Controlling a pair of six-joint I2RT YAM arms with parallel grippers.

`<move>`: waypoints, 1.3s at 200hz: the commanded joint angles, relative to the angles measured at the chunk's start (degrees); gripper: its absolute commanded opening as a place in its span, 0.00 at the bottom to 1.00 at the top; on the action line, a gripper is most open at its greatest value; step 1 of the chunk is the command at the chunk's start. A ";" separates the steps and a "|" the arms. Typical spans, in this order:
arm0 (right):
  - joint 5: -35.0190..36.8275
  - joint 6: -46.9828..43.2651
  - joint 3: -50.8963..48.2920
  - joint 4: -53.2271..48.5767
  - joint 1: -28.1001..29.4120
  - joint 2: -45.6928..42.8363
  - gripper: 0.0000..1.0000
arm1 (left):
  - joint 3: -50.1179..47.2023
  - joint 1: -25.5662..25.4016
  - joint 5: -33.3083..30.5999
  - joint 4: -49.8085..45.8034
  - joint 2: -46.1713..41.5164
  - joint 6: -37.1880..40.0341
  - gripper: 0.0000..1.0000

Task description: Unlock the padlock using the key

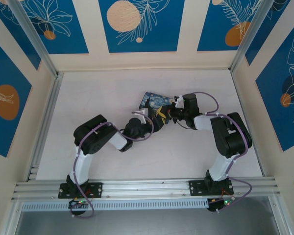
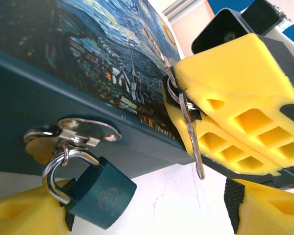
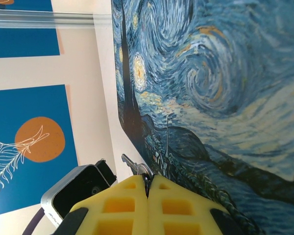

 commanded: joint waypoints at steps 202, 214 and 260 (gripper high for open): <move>0.36 1.26 -1.20 -2.76 0.06 4.34 0.00 | 3.30 -0.50 -13.10 -23.35 0.25 -0.65 0.52; 0.30 1.26 -1.29 -2.66 0.05 4.36 0.00 | 3.66 -0.50 -13.29 -24.23 0.42 -0.68 0.49; 0.25 1.26 -1.38 -2.65 0.07 4.34 0.00 | 4.44 -0.53 -14.66 -26.52 1.37 -0.64 0.38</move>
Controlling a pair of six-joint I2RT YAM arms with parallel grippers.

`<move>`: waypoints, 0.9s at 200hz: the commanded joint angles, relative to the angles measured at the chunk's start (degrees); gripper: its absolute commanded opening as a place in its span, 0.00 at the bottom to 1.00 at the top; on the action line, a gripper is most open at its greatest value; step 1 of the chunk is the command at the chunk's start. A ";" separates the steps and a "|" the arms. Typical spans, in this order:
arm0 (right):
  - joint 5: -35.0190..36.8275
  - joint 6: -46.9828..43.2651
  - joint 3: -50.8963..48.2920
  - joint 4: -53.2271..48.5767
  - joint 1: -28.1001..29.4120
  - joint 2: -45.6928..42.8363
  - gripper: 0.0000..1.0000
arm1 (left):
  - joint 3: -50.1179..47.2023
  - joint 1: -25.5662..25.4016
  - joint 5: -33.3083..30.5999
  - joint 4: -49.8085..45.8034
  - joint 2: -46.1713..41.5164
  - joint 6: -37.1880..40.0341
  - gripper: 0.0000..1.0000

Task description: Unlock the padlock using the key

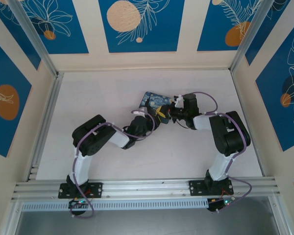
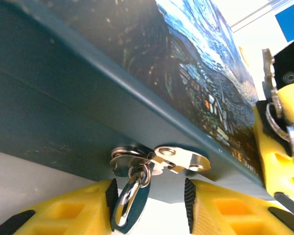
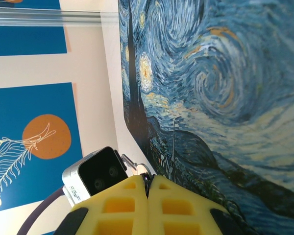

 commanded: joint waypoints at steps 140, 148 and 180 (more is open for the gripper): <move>0.42 -1.01 1.49 -10.73 -1.35 -1.82 0.00 | 0.39 0.31 -0.60 -15.81 0.77 -0.80 0.00; 0.32 -1.44 1.71 -11.95 -1.48 -3.48 0.00 | 0.04 0.48 0.79 -16.56 -0.59 -1.95 0.00; -0.10 -3.60 1.18 -16.85 -1.97 -11.03 0.00 | 0.32 2.20 8.48 -22.20 -5.92 -5.27 0.00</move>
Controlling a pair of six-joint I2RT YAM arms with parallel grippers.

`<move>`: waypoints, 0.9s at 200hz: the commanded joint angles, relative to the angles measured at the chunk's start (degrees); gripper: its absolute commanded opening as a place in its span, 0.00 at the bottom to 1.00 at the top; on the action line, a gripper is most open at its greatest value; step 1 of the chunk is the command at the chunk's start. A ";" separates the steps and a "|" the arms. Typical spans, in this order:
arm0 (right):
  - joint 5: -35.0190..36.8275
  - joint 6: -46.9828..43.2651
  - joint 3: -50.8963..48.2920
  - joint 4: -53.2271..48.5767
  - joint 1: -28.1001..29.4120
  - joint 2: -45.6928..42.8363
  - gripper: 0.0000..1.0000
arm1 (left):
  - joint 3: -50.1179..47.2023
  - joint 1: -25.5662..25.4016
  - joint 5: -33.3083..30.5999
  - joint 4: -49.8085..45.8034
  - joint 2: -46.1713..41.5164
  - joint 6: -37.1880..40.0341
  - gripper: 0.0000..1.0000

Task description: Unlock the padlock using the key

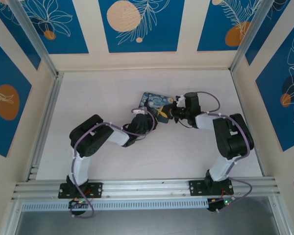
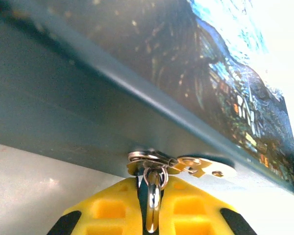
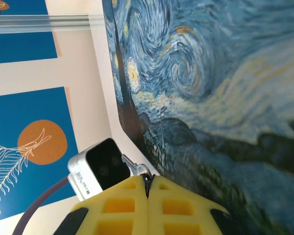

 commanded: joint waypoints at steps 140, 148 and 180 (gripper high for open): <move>-6.33 0.21 -27.00 -7.92 -0.77 -34.44 0.00 | -1.90 4.90 23.15 -10.40 -10.89 -13.43 0.00; -5.68 0.27 -28.13 -9.18 -0.79 -36.46 0.00 | -2.29 4.93 23.36 -9.47 -10.89 -14.23 0.00; -4.22 0.20 -30.42 -15.98 -0.88 -44.61 0.00 | -3.30 4.87 23.47 -5.80 -10.64 -17.13 0.00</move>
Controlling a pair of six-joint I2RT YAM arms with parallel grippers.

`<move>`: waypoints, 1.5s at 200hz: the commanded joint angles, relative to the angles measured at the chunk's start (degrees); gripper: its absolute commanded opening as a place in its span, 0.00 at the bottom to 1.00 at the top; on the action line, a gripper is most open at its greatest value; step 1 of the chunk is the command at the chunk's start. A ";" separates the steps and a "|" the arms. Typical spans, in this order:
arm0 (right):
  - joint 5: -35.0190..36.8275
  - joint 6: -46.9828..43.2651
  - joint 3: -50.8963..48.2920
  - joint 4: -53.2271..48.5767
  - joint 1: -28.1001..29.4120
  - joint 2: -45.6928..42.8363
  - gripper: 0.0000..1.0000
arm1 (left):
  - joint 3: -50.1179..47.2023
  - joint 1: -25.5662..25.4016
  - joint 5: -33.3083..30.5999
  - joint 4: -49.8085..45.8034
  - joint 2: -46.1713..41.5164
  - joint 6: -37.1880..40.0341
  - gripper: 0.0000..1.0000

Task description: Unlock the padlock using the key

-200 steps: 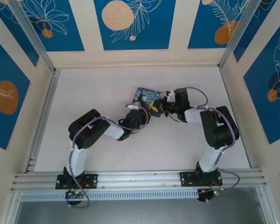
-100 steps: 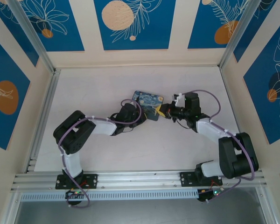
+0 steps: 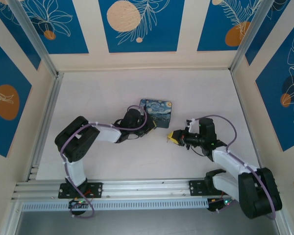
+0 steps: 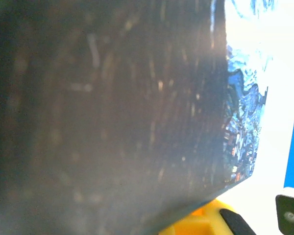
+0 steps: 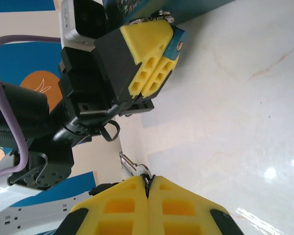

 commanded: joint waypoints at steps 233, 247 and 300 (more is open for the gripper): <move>-4.54 2.02 2.18 7.39 -1.01 13.64 0.00 | -0.26 2.21 13.50 17.65 1.90 -4.73 0.00; -4.72 2.29 2.12 7.69 -1.36 13.85 0.00 | -0.20 2.14 13.55 17.80 1.80 -4.83 0.00; -4.64 2.81 2.28 9.38 -1.72 15.17 0.00 | -0.20 2.12 13.91 17.97 1.54 -4.53 0.00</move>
